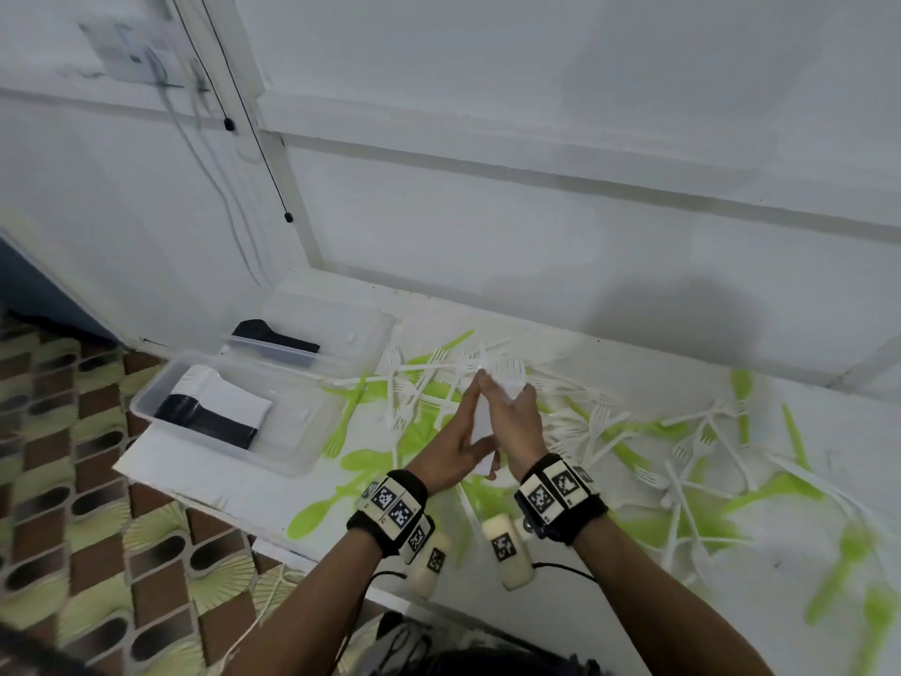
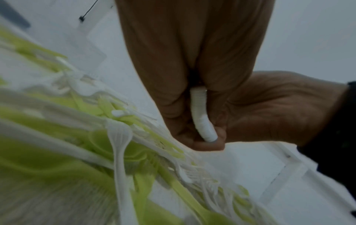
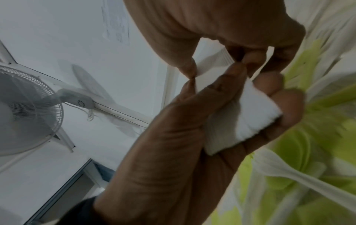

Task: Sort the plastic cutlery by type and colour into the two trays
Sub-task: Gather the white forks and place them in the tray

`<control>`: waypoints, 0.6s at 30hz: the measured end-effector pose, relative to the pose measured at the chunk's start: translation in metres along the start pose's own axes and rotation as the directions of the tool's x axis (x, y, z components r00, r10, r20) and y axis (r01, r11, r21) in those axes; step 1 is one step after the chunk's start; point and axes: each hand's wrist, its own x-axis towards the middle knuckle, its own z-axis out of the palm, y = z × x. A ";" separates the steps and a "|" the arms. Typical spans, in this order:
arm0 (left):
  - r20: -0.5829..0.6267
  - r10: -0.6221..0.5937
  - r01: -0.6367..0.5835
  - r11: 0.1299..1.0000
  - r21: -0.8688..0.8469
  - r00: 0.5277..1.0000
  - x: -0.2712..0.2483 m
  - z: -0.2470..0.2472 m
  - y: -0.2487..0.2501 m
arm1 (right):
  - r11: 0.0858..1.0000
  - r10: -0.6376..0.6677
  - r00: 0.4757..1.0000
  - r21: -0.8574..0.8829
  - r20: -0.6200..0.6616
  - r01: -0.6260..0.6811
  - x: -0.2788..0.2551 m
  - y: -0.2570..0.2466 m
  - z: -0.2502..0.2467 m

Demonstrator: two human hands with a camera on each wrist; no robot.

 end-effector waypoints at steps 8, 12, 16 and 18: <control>-0.116 0.016 -0.006 0.996 0.088 0.993 -0.007 0.033 -0.015 | 0.998 -0.032 0.999 -0.062 0.032 0.034 -0.004 -0.007 -0.021; -0.181 0.017 0.012 0.988 0.157 0.983 -0.011 0.037 -0.026 | 0.992 -0.081 0.992 -0.092 0.102 0.090 -0.015 0.002 -0.016; -0.184 -0.032 0.057 0.990 0.132 0.982 -0.030 0.017 -0.011 | 0.961 -0.203 0.963 -0.150 0.179 0.231 -0.024 -0.002 0.005; -0.171 -0.028 0.041 0.997 0.073 0.985 -0.047 -0.009 -0.003 | 0.927 -0.300 0.932 -0.167 0.204 0.335 -0.027 -0.008 0.022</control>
